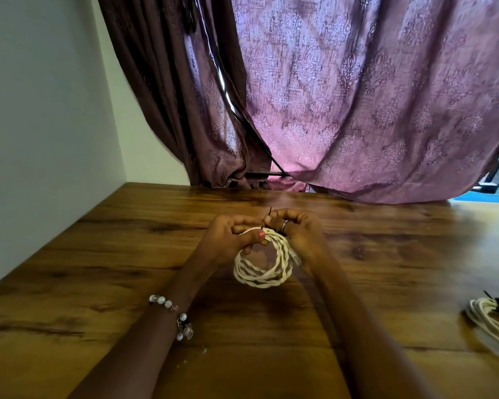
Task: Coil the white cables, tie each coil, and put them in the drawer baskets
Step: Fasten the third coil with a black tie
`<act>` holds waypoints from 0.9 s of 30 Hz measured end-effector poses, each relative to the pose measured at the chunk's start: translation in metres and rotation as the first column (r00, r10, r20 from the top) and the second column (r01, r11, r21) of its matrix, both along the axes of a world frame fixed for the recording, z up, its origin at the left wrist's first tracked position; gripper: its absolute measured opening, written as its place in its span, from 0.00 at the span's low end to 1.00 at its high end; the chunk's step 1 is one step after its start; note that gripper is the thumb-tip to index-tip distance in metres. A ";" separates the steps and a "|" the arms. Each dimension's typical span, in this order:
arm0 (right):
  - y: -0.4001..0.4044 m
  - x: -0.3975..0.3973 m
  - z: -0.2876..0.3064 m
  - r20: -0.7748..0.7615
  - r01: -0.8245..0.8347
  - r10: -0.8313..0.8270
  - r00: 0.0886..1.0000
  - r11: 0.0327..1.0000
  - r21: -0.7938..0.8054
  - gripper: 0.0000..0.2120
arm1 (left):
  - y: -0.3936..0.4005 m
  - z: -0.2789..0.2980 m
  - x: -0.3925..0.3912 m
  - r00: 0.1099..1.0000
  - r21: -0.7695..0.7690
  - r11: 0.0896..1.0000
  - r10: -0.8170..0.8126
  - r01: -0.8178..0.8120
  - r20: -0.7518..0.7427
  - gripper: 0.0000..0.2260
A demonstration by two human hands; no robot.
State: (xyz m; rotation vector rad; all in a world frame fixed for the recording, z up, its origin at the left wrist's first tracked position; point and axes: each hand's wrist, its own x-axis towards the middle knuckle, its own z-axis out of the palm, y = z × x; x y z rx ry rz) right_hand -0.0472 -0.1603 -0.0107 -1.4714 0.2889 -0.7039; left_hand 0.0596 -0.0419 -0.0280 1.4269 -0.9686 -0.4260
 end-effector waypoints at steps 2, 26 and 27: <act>-0.004 0.003 -0.004 -0.029 0.029 -0.035 0.999 0.985 -0.171 0.04 | 0.001 0.000 0.001 0.998 0.006 1.000 -0.008 0.008 0.056 0.12; -0.004 0.024 -0.018 0.040 0.306 -0.304 0.952 0.940 -0.153 0.12 | -0.003 -0.001 -0.010 0.886 0.007 0.985 0.153 -0.173 0.437 0.07; -0.005 0.025 -0.019 0.039 0.321 -0.319 0.947 0.939 -0.124 0.14 | -0.004 -0.002 -0.010 0.883 -0.002 0.985 0.157 -0.174 0.443 0.08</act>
